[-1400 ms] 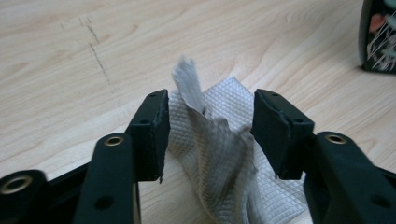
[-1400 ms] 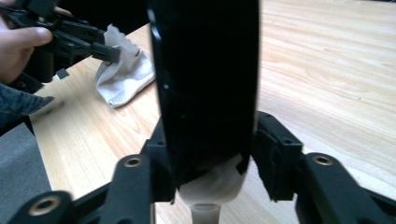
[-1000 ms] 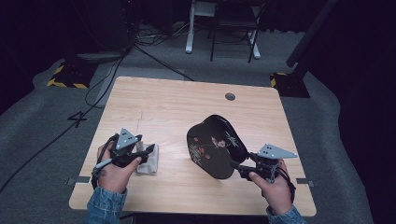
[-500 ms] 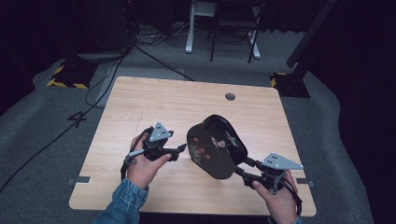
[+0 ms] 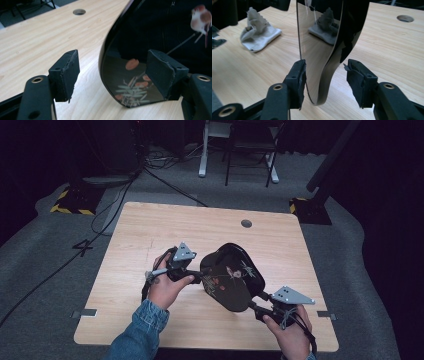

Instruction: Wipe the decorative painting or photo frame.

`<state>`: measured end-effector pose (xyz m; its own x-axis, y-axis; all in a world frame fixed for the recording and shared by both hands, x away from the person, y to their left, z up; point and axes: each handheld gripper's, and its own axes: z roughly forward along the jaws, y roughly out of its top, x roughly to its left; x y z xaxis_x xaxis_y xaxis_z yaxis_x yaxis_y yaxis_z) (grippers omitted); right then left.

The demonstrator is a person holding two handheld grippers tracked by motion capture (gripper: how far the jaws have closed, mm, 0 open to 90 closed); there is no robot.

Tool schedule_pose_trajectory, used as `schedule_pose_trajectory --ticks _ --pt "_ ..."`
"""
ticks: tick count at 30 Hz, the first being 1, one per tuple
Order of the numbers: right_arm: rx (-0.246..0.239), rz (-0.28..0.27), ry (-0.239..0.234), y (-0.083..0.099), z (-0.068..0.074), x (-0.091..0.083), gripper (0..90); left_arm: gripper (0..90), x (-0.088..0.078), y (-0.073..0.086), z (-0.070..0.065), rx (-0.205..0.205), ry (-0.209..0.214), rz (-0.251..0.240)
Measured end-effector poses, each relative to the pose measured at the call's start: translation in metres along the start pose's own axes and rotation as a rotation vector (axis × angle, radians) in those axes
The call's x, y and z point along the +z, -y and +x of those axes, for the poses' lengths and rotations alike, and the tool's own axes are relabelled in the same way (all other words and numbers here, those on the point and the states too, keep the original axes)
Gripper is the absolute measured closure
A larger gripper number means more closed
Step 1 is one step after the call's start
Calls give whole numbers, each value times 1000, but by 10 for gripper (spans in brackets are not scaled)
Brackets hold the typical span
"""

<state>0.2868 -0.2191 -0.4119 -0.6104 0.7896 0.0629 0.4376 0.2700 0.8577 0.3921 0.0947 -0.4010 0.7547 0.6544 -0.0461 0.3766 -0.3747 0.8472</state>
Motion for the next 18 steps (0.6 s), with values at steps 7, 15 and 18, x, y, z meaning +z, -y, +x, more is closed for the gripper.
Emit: schedule_pose_trajectory --ticks 7,15,18 --pt "0 0 14 0 4 5 492 262 10 -9 -4 76 31 5" --pt "0 -5 7 -1 5 12 506 230 18 -15 -3 93 49 -3" --pt "1 -9 -2 -2 4 13 525 230 18 -15 -4 100 58 -7"
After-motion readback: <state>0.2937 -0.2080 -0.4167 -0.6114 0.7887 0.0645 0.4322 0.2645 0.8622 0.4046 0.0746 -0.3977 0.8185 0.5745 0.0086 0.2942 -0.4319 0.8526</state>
